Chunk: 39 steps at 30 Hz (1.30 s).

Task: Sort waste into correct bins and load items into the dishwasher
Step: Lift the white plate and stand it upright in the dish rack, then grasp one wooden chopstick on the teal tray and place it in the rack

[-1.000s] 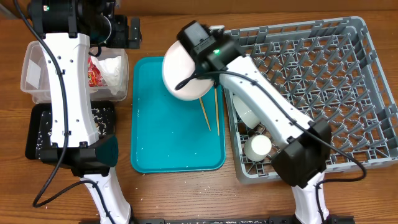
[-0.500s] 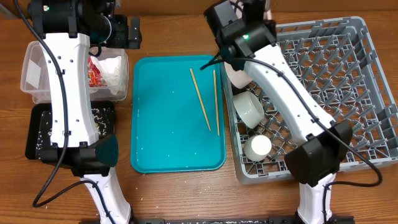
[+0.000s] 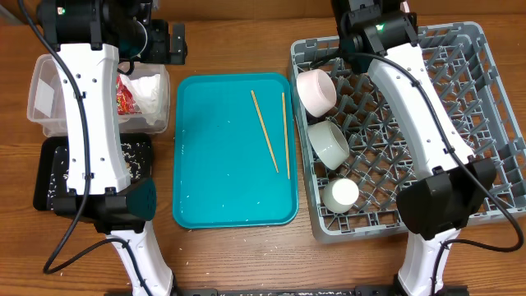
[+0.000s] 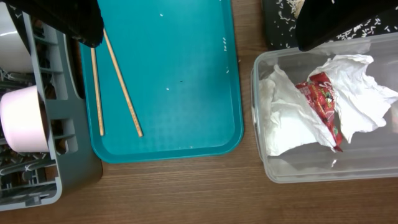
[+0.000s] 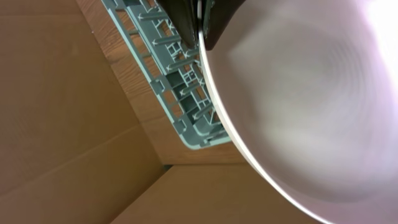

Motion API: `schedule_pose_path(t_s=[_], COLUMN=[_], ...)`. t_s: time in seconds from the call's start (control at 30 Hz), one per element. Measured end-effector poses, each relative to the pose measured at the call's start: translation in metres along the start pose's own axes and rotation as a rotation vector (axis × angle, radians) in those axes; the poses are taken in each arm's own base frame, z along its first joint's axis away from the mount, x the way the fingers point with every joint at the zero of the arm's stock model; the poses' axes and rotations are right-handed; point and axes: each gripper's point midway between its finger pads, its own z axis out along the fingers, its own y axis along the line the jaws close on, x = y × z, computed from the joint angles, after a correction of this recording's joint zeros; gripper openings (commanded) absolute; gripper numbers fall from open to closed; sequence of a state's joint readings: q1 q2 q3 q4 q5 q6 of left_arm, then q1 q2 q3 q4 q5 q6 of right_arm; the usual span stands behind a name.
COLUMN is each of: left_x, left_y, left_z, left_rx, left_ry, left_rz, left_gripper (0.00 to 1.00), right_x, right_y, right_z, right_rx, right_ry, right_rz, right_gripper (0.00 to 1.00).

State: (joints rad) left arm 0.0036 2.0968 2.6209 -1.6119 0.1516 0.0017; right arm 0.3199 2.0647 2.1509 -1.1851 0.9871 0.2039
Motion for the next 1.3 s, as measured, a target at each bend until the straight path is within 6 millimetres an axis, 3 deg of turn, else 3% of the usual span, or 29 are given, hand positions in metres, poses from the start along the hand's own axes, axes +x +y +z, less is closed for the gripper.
schedule_pose_path(t_s=[0.27, 0.7, 0.87, 1.03, 1.07, 1.2, 1.3], left_x=[0.000, 0.000, 0.000, 0.000, 0.000, 0.000, 0.000], left_y=[0.000, 0.000, 0.000, 0.000, 0.000, 0.000, 0.000], left_z=[0.000, 0.000, 0.000, 0.000, 0.000, 0.000, 0.000], left_rx=[0.000, 0.000, 0.000, 0.000, 0.000, 0.000, 0.000], left_ry=[0.000, 0.000, 0.000, 0.000, 0.000, 0.000, 0.000], left_rz=[0.000, 0.000, 0.000, 0.000, 0.000, 0.000, 0.000], left_gripper=[1.00, 1.00, 1.00, 1.00, 1.00, 1.00, 1.00], right_x=[0.033, 0.039, 0.048, 0.054, 0.055, 0.062, 0.057], right_y=[0.023, 0.013, 0.025, 0.043, 0.046, 0.047, 0.046], right_z=[0.016, 0.032, 0.029, 0.021, 0.020, 0.016, 0.007], right_rx=[-0.046, -0.027, -0.098, -0.185, -0.199, -0.222, -0.268], right_ry=[0.076, 0.107, 0.146, 0.168, 0.171, 0.204, 0.216], right_rz=[-0.096, -0.077, -0.098, -0.098, -0.101, -0.104, -0.085], right_gripper=[0.04, 0.05, 0.18, 0.43, 0.53, 0.74, 0.78])
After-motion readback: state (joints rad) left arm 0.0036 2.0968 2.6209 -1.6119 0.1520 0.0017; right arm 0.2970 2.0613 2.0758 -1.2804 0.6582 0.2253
